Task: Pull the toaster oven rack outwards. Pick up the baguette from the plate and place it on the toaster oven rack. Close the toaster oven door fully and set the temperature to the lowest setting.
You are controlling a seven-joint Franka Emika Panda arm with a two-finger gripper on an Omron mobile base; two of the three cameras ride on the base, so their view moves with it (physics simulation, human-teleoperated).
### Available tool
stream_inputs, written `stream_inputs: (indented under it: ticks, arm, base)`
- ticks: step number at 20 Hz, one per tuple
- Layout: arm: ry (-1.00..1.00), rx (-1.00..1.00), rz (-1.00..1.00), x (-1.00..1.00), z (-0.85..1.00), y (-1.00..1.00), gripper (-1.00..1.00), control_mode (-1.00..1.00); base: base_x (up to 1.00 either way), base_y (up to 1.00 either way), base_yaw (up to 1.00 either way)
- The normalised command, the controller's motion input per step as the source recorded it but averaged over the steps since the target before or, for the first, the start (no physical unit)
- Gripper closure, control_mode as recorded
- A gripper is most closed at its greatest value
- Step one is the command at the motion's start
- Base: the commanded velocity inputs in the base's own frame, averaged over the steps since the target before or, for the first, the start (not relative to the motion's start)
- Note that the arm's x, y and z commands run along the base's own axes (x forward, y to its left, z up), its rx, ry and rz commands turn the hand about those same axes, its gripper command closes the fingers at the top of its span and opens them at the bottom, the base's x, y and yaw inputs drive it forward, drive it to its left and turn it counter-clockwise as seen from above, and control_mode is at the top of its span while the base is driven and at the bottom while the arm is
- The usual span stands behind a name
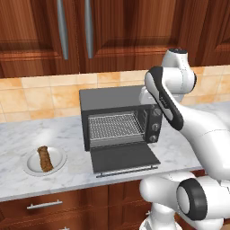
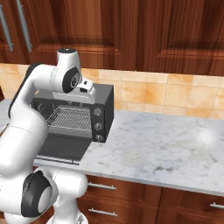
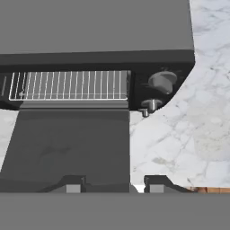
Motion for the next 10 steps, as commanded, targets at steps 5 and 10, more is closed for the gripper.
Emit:
stream_inputs:
  ticks: [5, 10]
  arm:
    - [-0.04, 0.0, 0.0, -0.22, -0.07, 0.06, -1.0, -1.0]
    - [-0.06, 0.0, 0.0, -0.34, -0.15, 0.21, -1.0, -1.0]
  base:
    - [0.0, 0.0, 0.0]
    - [0.0, 0.0, 0.0]
